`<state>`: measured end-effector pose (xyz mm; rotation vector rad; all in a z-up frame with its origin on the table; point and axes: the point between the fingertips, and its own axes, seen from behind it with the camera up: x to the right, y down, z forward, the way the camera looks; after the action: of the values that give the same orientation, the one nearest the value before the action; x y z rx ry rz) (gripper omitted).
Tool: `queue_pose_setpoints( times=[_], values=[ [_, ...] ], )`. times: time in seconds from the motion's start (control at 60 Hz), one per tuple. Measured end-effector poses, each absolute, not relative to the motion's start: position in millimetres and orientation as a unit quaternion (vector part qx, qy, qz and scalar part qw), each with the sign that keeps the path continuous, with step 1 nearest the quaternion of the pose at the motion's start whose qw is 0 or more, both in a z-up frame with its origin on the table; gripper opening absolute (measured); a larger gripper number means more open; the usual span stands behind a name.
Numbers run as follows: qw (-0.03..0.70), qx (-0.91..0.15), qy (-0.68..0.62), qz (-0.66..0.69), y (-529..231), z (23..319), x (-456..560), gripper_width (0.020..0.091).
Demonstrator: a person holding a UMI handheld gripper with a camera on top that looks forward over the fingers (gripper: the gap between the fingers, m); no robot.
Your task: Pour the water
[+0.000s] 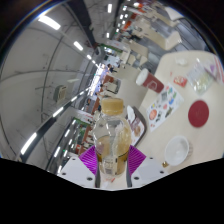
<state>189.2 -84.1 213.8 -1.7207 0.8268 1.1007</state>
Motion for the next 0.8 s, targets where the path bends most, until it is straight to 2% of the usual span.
queue_pose_setpoints(
  times=[0.017, 0.083, 0.1, 0.117, 0.217, 0.35, 0.45, 0.55, 0.567, 0.75, 0.8],
  values=[
    [0.469, -0.706, 0.32, 0.423, -58, 204, 194, 0.0347],
    [0.534, -0.734, 0.255, 0.333, -43, 220, 226, 0.0353],
    [0.549, -0.737, 0.24, 0.311, -59, 235, 238, 0.035],
    [0.56, -0.742, 0.228, 0.289, -49, 227, 246, 0.0351],
    [0.611, -0.76, 0.156, 0.159, -48, 231, 295, 0.0349],
    [0.603, -0.79, 0.108, 0.039, -40, 181, 346, 0.0349],
    [0.583, -0.807, 0.092, -0.005, -40, 125, 367, 0.0347],
    [0.561, -0.824, 0.078, -0.026, -47, 96, 383, 0.035],
    [0.559, -0.825, 0.076, -0.027, -44, 83, 379, 0.0349],
    [0.538, -0.84, 0.057, -0.043, -55, 40, 387, 0.0374],
    [0.551, -0.831, 0.06, -0.041, -59, 45, 390, 0.0373]
  ],
)
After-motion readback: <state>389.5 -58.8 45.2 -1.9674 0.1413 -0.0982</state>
